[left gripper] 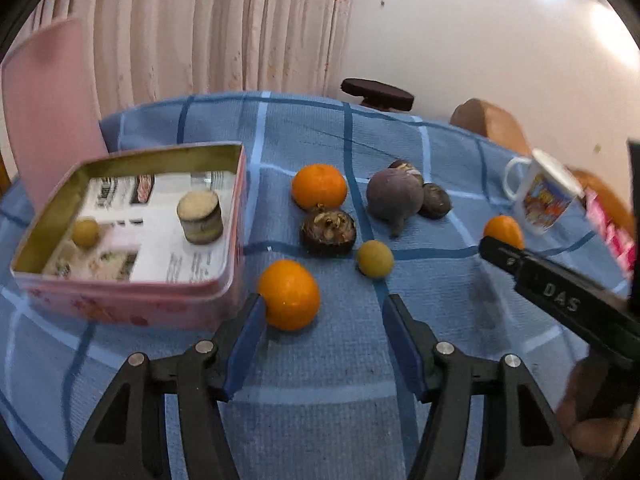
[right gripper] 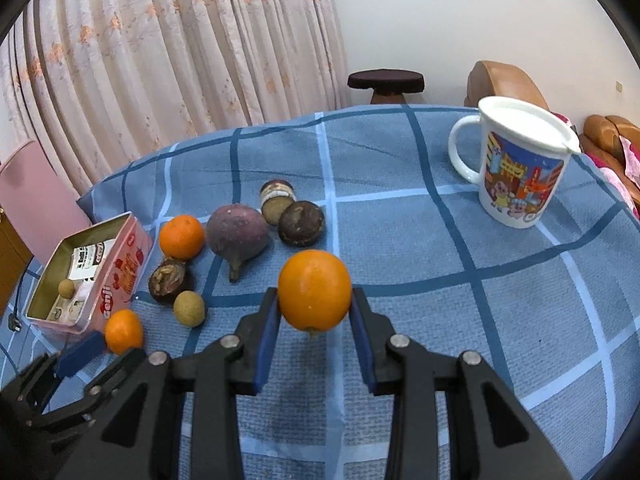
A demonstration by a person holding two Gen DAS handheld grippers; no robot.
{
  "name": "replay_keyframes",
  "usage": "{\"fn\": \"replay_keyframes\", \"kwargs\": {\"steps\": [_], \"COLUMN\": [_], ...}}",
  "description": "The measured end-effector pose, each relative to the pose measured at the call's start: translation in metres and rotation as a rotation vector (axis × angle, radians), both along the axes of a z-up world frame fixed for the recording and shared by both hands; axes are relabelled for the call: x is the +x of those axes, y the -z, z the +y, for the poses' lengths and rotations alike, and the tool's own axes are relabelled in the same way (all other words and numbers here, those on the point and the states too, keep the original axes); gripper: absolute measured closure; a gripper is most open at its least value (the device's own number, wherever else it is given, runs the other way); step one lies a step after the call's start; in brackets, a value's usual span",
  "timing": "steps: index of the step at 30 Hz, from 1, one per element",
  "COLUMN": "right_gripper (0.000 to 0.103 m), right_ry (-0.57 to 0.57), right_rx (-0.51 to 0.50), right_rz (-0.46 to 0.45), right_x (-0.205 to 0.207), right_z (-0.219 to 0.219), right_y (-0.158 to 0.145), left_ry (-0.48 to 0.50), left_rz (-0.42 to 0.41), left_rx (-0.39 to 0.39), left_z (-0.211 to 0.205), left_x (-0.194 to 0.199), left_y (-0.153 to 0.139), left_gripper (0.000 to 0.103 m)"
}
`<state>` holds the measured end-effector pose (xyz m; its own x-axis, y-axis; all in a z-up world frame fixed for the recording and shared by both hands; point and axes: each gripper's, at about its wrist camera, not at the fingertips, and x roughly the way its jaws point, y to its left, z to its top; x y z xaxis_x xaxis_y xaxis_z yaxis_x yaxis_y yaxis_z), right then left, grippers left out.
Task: Organize fruits
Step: 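Grasp another orange with the left gripper while the right gripper holds its orange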
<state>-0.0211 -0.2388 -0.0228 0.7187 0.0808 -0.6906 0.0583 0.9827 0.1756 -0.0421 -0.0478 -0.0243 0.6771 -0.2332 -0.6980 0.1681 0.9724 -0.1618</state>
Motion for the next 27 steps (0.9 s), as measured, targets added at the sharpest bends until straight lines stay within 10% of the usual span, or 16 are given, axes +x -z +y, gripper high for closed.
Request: {"fn": "replay_keyframes", "kwargs": {"steps": [11, 15, 19, 27], "right_gripper": [0.065, 0.065, 0.065, 0.065], "right_ry": [-0.009, -0.010, -0.005, -0.002], "right_rx": [0.018, 0.018, 0.027, 0.039], "right_rz": [-0.005, -0.009, -0.013, -0.012], "right_x": [-0.001, -0.003, -0.003, -0.004], "right_z": [0.001, 0.002, 0.000, -0.002], "right_y": [-0.002, -0.002, -0.003, -0.005], "left_ry": [-0.047, 0.062, 0.197, 0.105], "left_rz": [-0.023, -0.051, -0.080, -0.077], "left_rx": [0.038, -0.003, 0.075, 0.047], "left_z": [-0.003, -0.004, -0.017, -0.006], "left_x": [0.015, 0.012, 0.000, -0.001], "left_y": [-0.002, -0.009, -0.009, -0.009], "left_gripper": [0.045, 0.082, 0.082, 0.082]}}
